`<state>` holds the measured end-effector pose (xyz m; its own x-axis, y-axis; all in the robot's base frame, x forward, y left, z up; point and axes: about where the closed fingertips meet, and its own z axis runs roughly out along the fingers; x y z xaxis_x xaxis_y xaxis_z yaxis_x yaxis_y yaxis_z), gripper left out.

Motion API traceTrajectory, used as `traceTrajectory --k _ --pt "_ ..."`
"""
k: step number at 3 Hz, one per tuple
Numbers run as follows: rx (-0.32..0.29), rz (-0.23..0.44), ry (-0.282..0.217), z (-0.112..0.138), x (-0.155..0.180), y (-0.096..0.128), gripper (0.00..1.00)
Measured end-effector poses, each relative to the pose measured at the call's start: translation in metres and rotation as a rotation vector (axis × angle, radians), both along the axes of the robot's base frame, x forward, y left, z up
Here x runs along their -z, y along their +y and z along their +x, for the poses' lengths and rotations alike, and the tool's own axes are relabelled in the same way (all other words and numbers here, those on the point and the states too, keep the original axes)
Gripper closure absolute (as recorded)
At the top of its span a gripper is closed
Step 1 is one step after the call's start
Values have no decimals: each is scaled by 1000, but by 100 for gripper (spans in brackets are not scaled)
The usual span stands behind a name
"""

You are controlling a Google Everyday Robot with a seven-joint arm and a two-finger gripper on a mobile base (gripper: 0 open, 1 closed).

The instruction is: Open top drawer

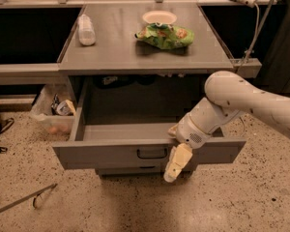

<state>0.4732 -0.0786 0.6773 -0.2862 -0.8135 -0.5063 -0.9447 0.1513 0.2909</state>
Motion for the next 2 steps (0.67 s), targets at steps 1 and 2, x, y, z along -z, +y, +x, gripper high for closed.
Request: traceTrajectory --k 1,2 --pt "19 15 25 -14 -3 -3 0" --pt "44 31 47 -33 -7 -4 0"
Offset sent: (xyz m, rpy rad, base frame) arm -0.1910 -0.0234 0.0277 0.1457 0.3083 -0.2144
